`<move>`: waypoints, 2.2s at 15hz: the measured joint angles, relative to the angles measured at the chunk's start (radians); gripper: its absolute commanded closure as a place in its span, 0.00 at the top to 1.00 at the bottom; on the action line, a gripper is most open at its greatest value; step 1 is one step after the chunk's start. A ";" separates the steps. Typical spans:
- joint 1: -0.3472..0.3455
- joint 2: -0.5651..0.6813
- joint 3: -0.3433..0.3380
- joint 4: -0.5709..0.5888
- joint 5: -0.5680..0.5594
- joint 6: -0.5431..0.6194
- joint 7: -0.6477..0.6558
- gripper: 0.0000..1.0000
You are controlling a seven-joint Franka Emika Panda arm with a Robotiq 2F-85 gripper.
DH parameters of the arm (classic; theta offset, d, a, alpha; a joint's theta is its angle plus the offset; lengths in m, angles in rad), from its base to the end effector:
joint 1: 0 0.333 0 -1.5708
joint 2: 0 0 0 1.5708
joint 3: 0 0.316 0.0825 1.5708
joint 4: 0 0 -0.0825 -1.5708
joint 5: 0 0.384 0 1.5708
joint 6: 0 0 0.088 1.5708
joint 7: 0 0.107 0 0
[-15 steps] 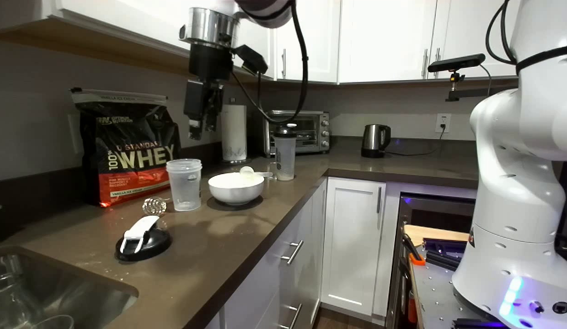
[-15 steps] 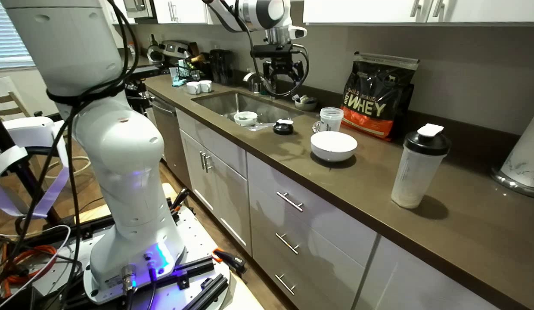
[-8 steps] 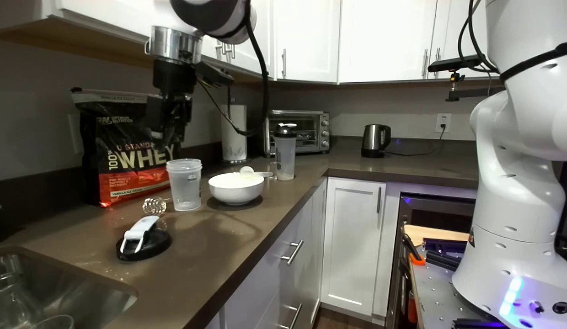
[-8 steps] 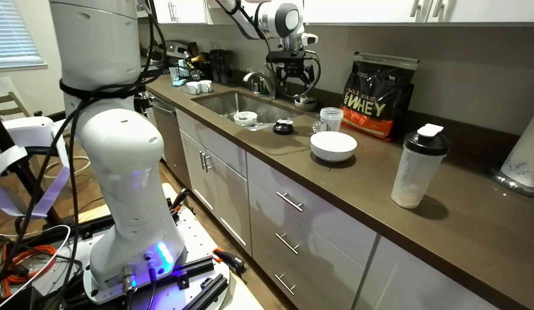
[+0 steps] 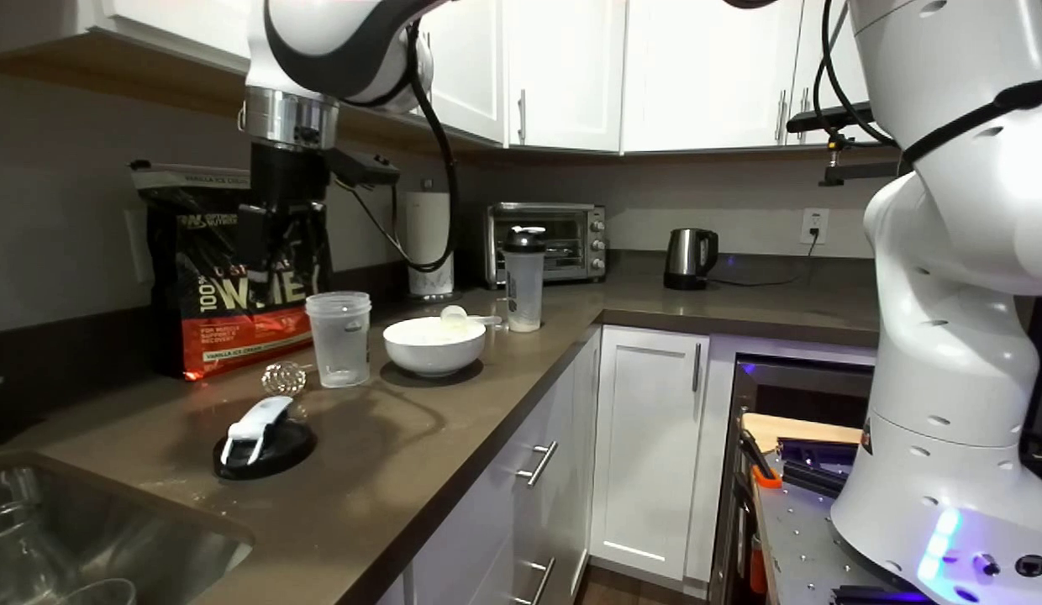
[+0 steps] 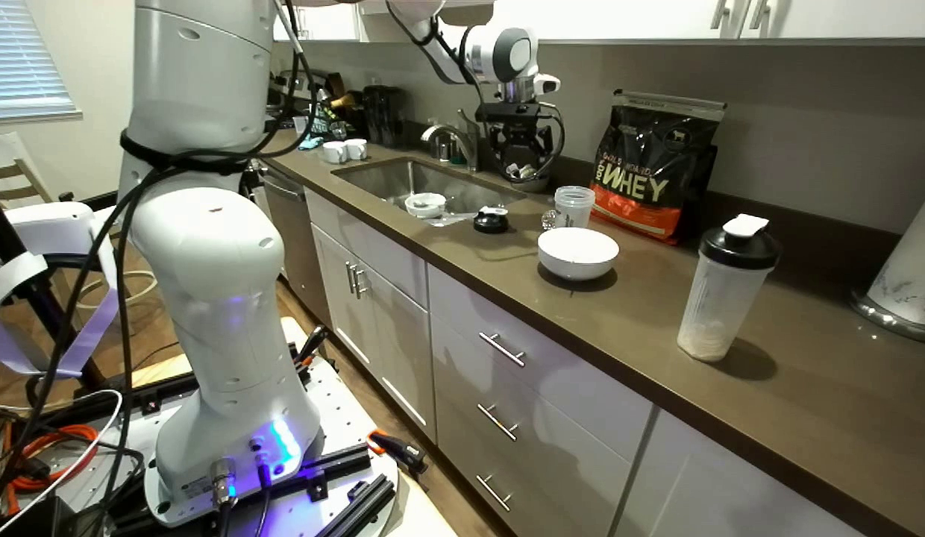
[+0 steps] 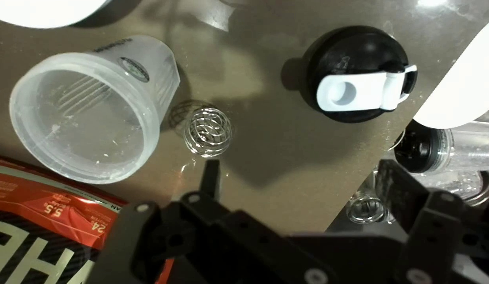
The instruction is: Put the ball in the shaker
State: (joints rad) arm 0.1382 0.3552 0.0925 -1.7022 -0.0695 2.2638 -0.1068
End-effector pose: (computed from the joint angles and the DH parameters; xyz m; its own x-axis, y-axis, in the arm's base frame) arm 0.6572 0.1461 0.4081 0.9122 0.3565 0.2020 0.3537 -0.9340 0.0512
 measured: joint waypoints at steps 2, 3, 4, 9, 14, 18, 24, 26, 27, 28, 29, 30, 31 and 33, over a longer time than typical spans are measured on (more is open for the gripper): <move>0.000 0.000 0.000 0.002 0.000 0.000 0.000 1.00; 0.000 0.000 0.000 0.002 0.000 0.000 0.000 1.00; 0.000 0.000 0.000 0.002 0.000 0.000 0.000 1.00; 0.000 0.009 0.004 0.001 0.007 0.015 0.001 1.00; 0.008 0.049 0.005 0.001 0.005 0.116 0.013 1.00; 0.013 0.084 0.004 0.002 -0.002 0.193 0.019 1.00; 0.046 0.132 -0.036 0.012 -0.090 0.230 0.065 1.00; 0.065 0.148 -0.053 0.019 -0.128 0.230 0.090 1.00; 0.075 0.155 -0.060 0.024 -0.144 0.230 0.100 1.00; 0.084 0.161 -0.066 0.029 -0.158 0.230 0.111 1.00; 0.093 0.167 -0.071 0.035 -0.172 0.230 0.121 1.00; 0.101 0.173 -0.077 0.040 -0.185 0.230 0.132 1.00; 0.111 0.178 -0.086 0.045 -0.200 0.230 0.144 1.00; 0.130 0.187 -0.105 0.054 -0.236 0.230 0.177 1.00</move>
State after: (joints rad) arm 0.2681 0.5423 -0.0125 -1.6486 -0.3058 2.4940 0.0702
